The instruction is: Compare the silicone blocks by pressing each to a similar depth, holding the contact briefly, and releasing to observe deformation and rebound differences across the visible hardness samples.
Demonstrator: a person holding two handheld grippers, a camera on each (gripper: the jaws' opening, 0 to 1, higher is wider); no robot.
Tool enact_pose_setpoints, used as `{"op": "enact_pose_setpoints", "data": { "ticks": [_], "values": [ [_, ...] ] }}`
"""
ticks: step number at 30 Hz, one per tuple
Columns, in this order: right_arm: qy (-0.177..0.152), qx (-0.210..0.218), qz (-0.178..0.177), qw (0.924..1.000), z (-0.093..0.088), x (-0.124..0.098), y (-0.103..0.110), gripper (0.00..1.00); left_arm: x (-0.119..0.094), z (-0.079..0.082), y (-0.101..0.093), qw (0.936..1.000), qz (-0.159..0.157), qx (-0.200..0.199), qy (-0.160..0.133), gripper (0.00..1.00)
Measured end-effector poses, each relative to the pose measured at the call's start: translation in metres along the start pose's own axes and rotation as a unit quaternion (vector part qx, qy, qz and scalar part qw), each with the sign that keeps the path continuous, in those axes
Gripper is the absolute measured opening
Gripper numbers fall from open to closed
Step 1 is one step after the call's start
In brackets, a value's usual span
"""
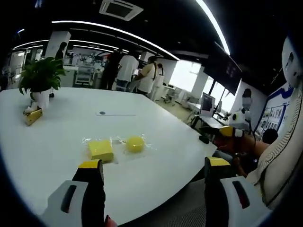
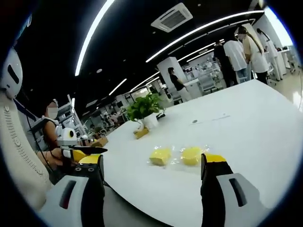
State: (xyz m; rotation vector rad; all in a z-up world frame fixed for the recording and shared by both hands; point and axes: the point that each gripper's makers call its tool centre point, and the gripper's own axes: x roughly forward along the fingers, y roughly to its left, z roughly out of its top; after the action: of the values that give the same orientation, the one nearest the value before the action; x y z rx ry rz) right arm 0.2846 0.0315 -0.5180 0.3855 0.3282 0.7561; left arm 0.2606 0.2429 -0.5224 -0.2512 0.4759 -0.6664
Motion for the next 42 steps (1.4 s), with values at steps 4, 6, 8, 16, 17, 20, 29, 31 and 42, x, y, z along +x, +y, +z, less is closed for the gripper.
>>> {"op": "enact_pose_setpoints", "data": {
  "ticks": [4,6,8,16,17,20,29,31,42],
  "values": [
    [-0.005,0.004,0.002,1.0000,0.002,-0.002,-0.003,0.79,0.006,0.003,-0.008,0.9985,-0.026,-0.049,-0.004,0.84],
    [-0.003,0.006,0.003,1.0000,0.001,-0.003,-0.004,0.79,0.010,0.010,-0.012,0.9962,-0.037,-0.078,-0.013,0.85],
    [-0.004,0.007,0.003,1.0000,0.001,-0.004,-0.006,0.78,0.014,0.016,-0.017,0.9935,-0.050,-0.100,-0.018,0.85],
    [-0.006,0.019,0.000,0.9998,0.000,-0.004,-0.016,0.78,0.044,0.038,-0.024,0.9842,-0.080,-0.155,-0.031,0.82],
    [-0.005,0.020,0.000,0.9998,0.001,-0.003,-0.017,0.78,0.049,0.040,-0.025,0.9838,-0.082,-0.157,-0.029,0.82],
    [-0.008,0.023,-0.002,0.9997,0.005,-0.002,-0.024,0.78,0.067,0.049,-0.034,0.9714,-0.109,-0.209,-0.031,0.79],
    [-0.004,0.035,-0.009,0.9993,0.007,0.000,-0.045,0.77,0.129,0.076,-0.008,0.9357,-0.095,-0.335,-0.057,0.82],
    [-0.002,0.040,-0.009,0.9991,0.005,0.001,-0.051,0.77,0.143,0.078,0.003,0.9254,-0.081,-0.365,-0.061,0.83],
    [0.032,0.055,-0.006,0.9980,-0.006,0.005,-0.085,0.76,0.201,0.065,0.068,0.8322,-0.020,-0.543,-0.112,0.84]
  ]
}}
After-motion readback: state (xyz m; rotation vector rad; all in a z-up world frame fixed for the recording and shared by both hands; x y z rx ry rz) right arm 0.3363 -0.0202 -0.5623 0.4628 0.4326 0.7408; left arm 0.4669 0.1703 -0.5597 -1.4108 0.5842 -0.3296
